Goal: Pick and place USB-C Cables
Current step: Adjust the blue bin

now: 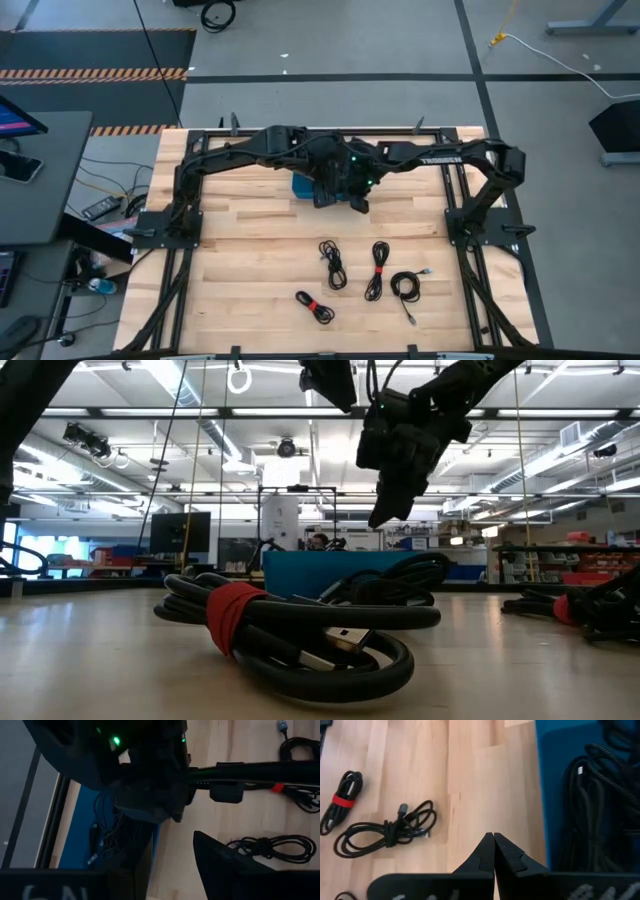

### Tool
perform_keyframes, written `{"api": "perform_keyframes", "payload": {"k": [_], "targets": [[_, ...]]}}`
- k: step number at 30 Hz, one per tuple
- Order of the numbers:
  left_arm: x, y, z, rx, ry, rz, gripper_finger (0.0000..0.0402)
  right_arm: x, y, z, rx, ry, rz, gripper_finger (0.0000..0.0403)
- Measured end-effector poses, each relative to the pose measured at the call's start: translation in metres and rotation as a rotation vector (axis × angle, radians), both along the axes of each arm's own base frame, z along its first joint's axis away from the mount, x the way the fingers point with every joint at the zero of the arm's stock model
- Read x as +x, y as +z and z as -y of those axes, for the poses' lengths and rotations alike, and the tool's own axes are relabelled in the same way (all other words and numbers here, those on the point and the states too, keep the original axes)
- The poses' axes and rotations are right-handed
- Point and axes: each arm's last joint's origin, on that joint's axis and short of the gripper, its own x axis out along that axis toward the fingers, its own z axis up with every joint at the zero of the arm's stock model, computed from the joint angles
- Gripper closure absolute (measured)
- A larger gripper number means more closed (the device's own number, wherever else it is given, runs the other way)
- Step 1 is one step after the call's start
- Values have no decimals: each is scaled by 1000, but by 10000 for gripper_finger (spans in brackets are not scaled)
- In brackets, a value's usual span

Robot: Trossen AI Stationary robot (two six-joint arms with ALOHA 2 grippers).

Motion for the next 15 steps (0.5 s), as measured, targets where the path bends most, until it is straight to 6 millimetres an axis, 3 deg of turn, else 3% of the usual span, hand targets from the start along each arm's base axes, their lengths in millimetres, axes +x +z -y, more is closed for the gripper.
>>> {"api": "perform_keyframes", "payload": {"k": [6, 15], "targets": [[0, 0, -1, 4, 1, 6, 251, -3, 6, 18, -65, -77, 47, 402], [1, 4, -1, 17, -8, 31, 251, -14, -4, 33, -107, -189, -78, 403]]}}
